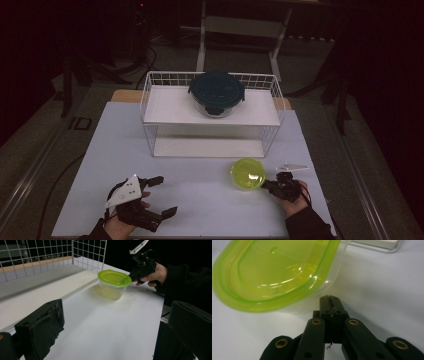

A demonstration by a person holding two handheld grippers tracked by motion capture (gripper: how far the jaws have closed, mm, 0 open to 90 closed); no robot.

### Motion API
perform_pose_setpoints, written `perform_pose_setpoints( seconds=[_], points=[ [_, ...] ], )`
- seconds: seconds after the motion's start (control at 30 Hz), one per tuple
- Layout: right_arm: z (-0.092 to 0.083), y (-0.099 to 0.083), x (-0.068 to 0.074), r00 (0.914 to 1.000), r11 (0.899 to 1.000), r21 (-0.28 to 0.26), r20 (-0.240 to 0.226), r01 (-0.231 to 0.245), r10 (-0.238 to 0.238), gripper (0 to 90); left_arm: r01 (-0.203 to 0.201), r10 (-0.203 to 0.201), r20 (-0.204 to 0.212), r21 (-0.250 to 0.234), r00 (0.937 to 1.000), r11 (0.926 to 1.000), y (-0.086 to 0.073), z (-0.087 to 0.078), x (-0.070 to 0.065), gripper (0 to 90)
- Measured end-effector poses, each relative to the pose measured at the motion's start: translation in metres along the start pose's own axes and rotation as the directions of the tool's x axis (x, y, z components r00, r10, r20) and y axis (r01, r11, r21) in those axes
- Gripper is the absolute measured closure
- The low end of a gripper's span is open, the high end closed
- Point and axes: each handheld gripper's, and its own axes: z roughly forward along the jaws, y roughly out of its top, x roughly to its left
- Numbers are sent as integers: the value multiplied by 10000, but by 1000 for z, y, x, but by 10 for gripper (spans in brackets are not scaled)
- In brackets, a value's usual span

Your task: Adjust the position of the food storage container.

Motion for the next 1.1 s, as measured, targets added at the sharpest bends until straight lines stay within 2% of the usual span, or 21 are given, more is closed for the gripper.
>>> perform_pose_setpoints(
  seconds=[0.17, 0.3, 0.77, 1.1],
  points=[
    [-2, 3, -7, 9994, 9993, -141, -5, -353, 353, 900, 24, -24, 13, -46, 10000, 10000, 0, 0, 0, 3],
    [2, 3, -4, 9994, 9994, -84, -154, -324, 322, 900, 7, -7, 20, 11, 10000, 10000, 0, 1, 0, 4],
    [18, 12, 18, 9985, 9999, 146, -540, 49, -41, 900, 51, -51, 33, -12, 10000, 10000, -1, 1, 0, 4],
    [33, 22, 38, 9944, 9989, 236, -992, 400, -375, 900, -17, 17, 52, -2, 10000, 10000, -1, 0, 0, 4]
  ],
)
